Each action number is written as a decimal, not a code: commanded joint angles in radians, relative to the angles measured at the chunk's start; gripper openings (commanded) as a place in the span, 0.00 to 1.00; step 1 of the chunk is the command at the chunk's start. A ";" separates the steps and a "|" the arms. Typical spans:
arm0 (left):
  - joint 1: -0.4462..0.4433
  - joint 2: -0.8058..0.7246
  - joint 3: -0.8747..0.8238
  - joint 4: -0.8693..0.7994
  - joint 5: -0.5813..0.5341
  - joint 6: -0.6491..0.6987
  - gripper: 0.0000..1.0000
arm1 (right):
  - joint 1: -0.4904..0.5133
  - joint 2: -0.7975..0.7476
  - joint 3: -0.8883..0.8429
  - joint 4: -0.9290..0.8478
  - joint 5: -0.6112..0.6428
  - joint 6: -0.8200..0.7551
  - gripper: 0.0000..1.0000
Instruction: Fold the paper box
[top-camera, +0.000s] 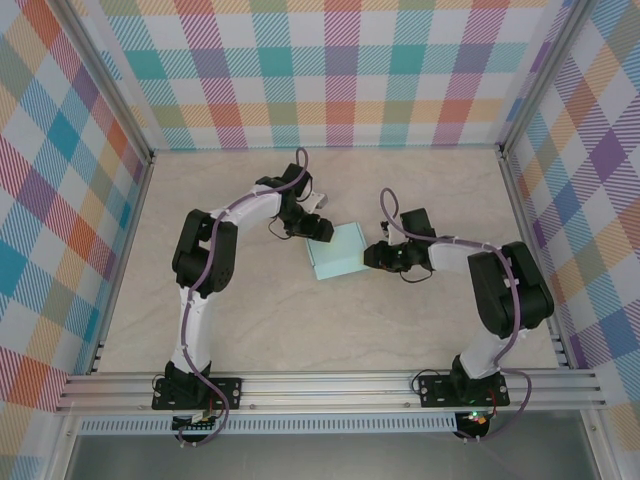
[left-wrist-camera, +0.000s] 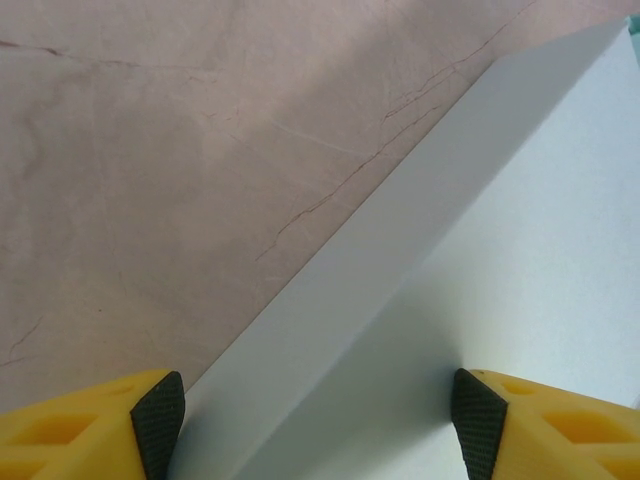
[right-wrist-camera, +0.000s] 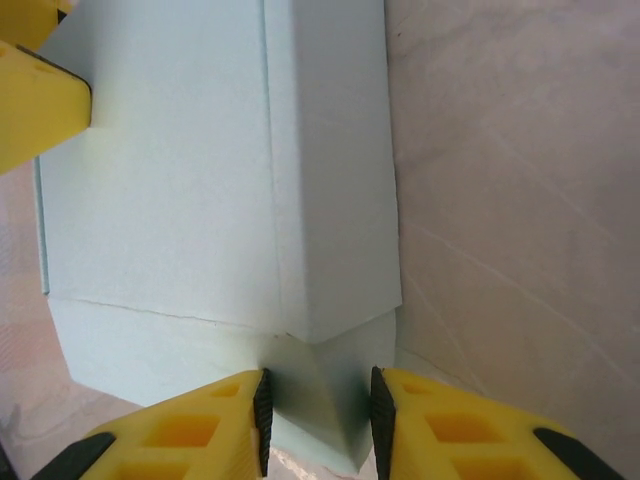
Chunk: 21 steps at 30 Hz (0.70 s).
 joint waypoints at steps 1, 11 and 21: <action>-0.015 0.131 -0.043 -0.111 -0.079 -0.031 0.72 | 0.004 -0.028 -0.049 0.006 0.125 0.025 0.34; -0.014 0.127 -0.054 -0.110 -0.055 -0.096 0.72 | 0.161 -0.267 -0.091 -0.174 0.268 -0.052 0.36; -0.015 0.141 -0.047 -0.134 -0.075 -0.128 0.72 | 0.381 -0.287 0.037 -0.320 0.416 -0.256 0.39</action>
